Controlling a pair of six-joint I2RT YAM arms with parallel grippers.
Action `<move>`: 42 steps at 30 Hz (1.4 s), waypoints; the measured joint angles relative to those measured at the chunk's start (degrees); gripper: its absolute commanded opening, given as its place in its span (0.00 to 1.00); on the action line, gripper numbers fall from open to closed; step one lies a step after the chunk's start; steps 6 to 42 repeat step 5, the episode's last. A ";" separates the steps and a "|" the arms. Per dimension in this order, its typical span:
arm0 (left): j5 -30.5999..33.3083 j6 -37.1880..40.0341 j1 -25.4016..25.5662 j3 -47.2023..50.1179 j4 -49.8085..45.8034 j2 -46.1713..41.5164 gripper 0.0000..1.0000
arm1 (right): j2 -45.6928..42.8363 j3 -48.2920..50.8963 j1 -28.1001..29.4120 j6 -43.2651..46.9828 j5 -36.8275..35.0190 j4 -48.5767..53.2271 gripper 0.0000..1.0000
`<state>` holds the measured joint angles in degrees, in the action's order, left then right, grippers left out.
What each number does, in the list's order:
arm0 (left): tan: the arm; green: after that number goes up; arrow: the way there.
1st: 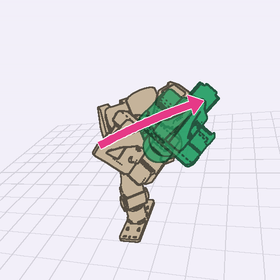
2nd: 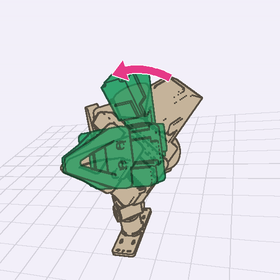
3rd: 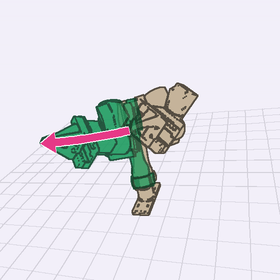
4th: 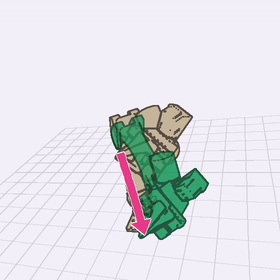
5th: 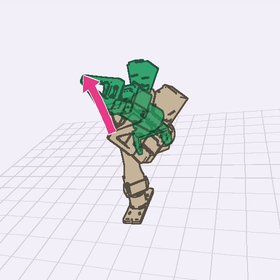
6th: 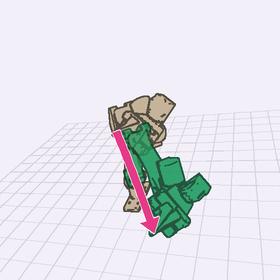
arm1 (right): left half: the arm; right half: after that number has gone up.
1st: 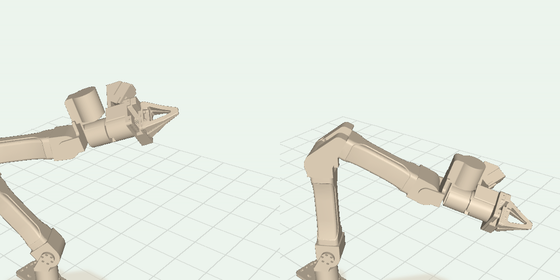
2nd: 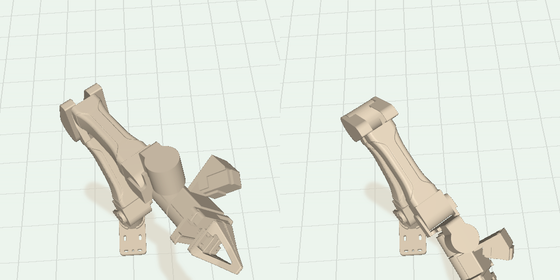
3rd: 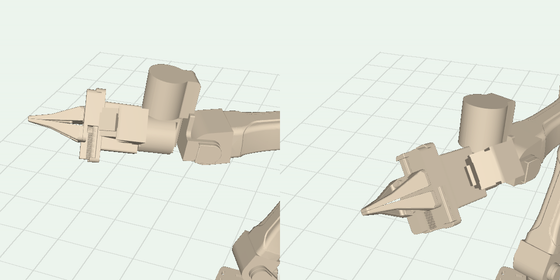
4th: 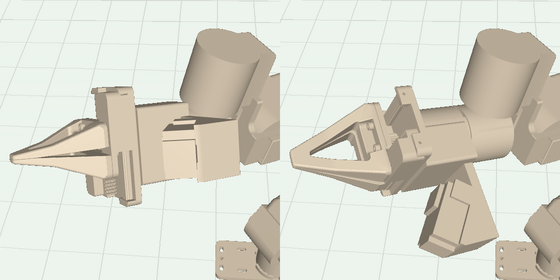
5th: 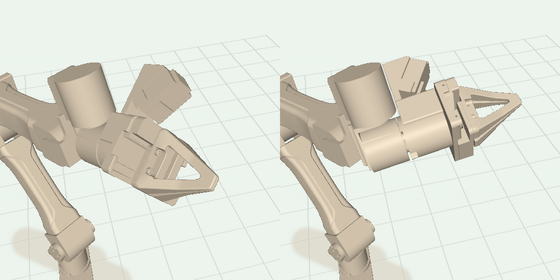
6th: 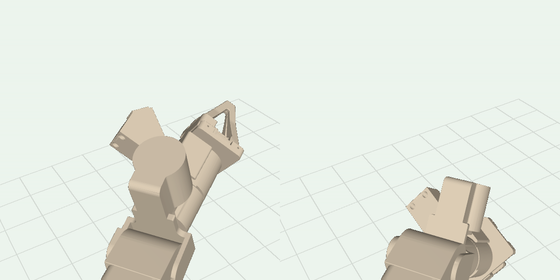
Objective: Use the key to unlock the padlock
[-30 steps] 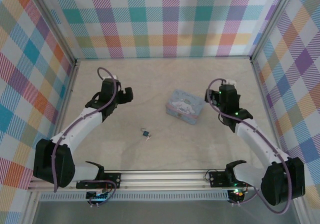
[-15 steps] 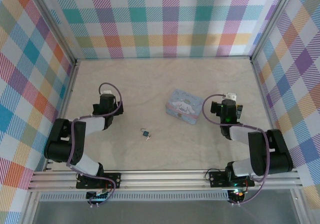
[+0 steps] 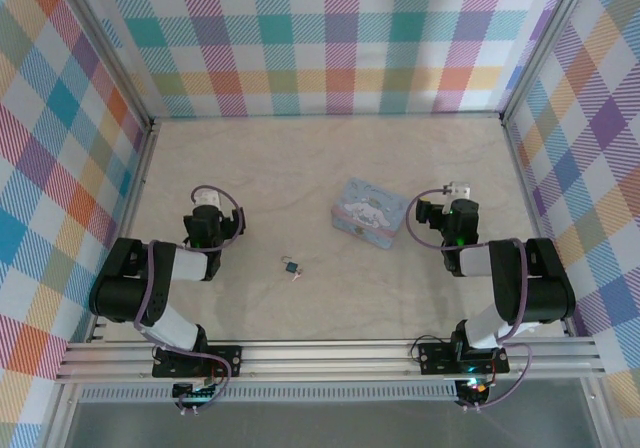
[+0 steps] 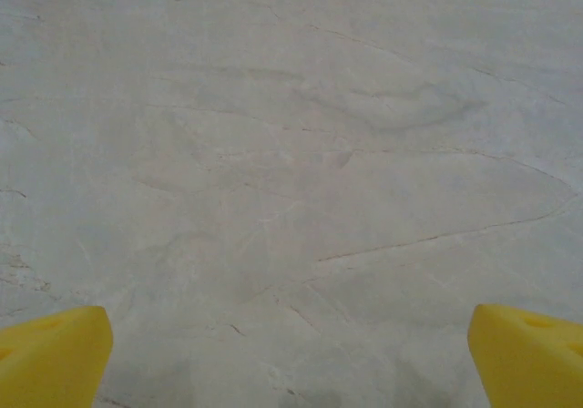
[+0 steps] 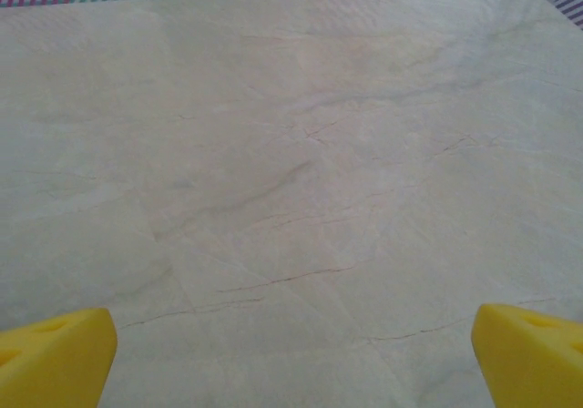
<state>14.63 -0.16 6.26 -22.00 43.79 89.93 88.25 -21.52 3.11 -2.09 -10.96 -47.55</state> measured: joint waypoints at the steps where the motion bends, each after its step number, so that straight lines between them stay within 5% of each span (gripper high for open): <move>1: 0.00 0.00 0.00 -0.02 0.37 0.00 1.00 | 0.00 -0.02 -0.17 -0.02 0.59 0.00 1.00; 42: 0.00 0.00 0.00 -0.13 1.95 0.00 1.00 | 0.00 -0.17 -0.92 -0.02 1.66 0.00 0.99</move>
